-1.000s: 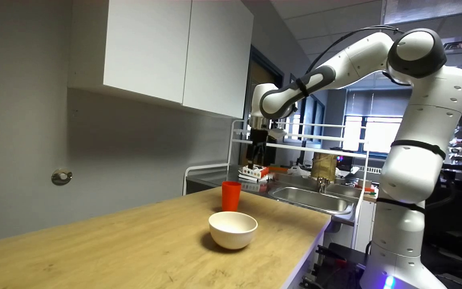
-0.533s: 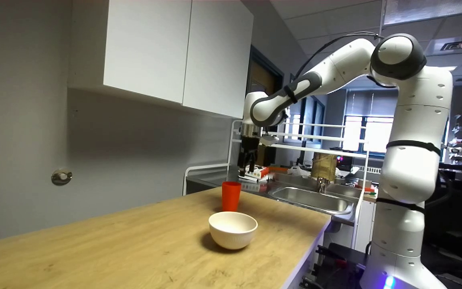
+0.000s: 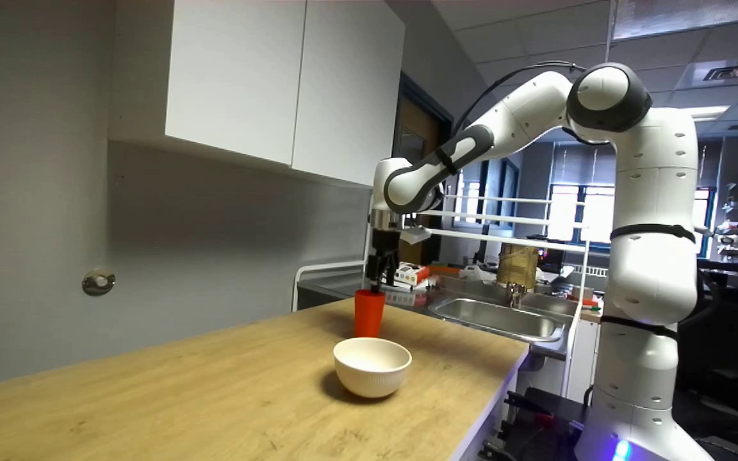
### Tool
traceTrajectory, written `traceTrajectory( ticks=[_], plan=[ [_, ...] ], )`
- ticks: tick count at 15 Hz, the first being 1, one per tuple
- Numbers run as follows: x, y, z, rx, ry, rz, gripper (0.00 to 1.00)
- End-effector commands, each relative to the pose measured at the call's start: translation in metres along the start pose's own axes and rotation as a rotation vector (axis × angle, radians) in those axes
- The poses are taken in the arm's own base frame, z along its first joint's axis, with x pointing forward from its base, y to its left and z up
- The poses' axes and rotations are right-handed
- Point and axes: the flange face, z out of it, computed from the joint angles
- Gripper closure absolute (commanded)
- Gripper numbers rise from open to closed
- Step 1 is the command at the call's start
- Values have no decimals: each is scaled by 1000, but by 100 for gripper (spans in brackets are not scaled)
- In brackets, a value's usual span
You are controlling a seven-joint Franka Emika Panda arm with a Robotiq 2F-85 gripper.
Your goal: Move the objects from the orange cup into the bowl
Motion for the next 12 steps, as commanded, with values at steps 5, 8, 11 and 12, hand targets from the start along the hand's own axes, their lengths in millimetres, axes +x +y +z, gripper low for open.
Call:
traceTrajectory(
  ticks=[5,8,11,12],
  plan=[
    [20,1,20,12,-27,19,58],
    [23,2,23,13,-32,20,81],
    [24,-1,23,7,-34,16,100],
    [24,-4,23,-4,-35,9,100]
  ],
)
